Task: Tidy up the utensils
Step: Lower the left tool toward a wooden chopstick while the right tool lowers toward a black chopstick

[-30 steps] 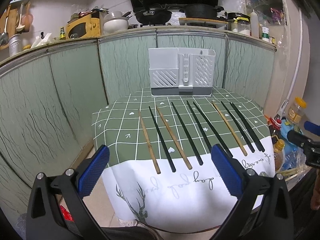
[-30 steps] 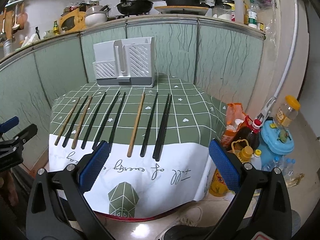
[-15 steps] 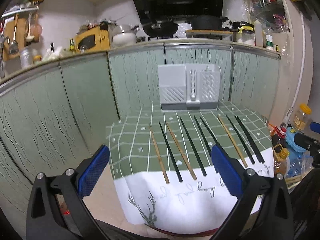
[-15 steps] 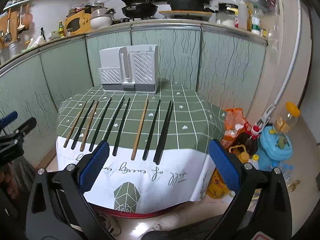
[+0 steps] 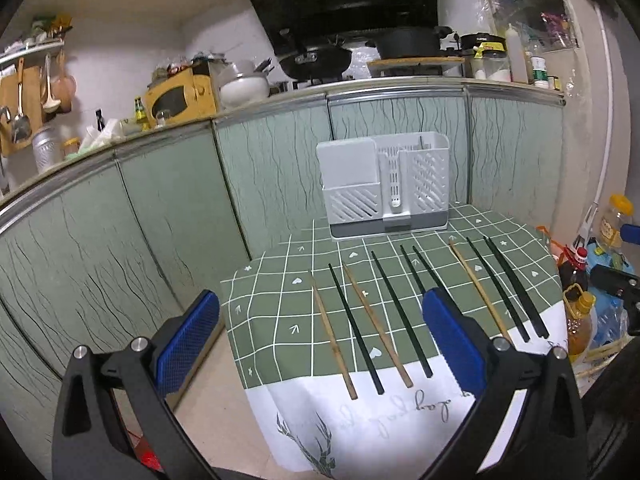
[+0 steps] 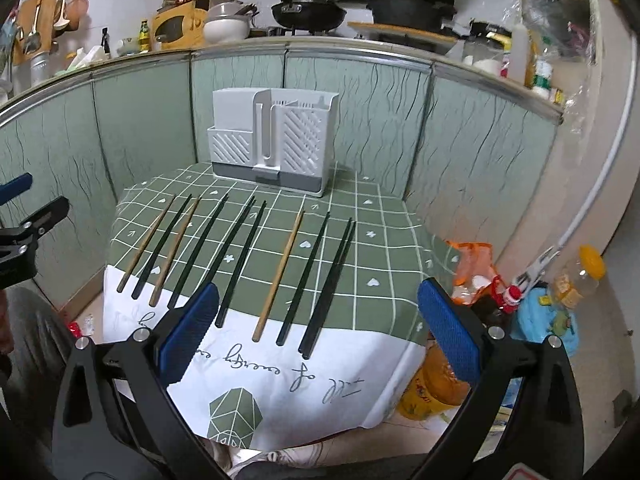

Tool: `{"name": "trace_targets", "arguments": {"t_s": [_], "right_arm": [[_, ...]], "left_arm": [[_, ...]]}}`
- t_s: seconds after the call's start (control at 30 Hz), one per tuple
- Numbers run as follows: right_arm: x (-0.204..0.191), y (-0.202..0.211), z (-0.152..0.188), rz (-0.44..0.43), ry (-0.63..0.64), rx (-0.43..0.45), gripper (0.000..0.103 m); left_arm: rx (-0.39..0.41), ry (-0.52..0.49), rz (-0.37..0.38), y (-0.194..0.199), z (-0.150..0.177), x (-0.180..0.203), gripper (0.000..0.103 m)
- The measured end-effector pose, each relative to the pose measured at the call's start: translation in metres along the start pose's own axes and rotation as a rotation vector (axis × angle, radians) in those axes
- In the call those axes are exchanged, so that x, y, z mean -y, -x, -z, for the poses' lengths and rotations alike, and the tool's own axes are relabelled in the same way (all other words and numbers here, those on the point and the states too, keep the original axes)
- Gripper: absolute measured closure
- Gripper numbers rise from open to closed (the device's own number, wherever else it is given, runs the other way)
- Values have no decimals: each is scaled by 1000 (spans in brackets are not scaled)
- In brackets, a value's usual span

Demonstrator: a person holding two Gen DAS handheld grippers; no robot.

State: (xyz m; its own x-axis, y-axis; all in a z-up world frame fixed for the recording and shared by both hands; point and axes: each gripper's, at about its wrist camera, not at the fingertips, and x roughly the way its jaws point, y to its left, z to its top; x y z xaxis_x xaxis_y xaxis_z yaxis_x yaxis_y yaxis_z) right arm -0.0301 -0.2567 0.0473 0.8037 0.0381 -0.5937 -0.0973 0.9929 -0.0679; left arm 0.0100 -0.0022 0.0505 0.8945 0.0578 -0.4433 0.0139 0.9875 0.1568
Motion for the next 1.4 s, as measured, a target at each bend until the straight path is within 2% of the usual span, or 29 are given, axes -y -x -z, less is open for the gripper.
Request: {"name": "trace_targets", "arguments": {"t_s": [0.13,0.27,0.4,0.53,0.6,0.77,0.9,0.97,1.03,1.17,1.27,1.33,1.4], "right_arm": [[1,-14,-1,-52,16,-32,8],[5,-30,-1,-135,-6,-71,8],[13,-47,4,-197,-59,-102,8],[23,-71,13,-185,-119,-146,8],[28,-82,18,-182,-149,-163,8],[33,-97,27,-96,-143,-132,8],[30,-108,32,-15,-114,-93,8],[31,-112,35,14,-117,-75,8],[31,-114,38,33,-116,-66,8],[31,-122,43,63,-95,-76,8],[31,-125,46,76,-91,-87,8],[33,-125,48,83,-90,-89,10],[35,-125,49,89,-91,-92,13]], "left_arm": [[-66,33,89,-25,4,-7,5],[-153,135,164,-57,15,-19,5],[-195,172,175,-77,28,-23,5],[-223,213,202,-95,39,-24,5],[-240,190,173,-103,46,-19,5],[-208,164,159,-110,59,-12,5],[-229,122,88,-121,68,-8,5],[-245,135,87,-126,71,-11,10],[-256,136,85,-129,74,-12,23],[-269,123,80,-133,78,-11,31],[-271,98,78,-131,79,-4,41],[-275,73,72,-131,81,1,56],[-295,70,91,-133,84,6,64]]}}
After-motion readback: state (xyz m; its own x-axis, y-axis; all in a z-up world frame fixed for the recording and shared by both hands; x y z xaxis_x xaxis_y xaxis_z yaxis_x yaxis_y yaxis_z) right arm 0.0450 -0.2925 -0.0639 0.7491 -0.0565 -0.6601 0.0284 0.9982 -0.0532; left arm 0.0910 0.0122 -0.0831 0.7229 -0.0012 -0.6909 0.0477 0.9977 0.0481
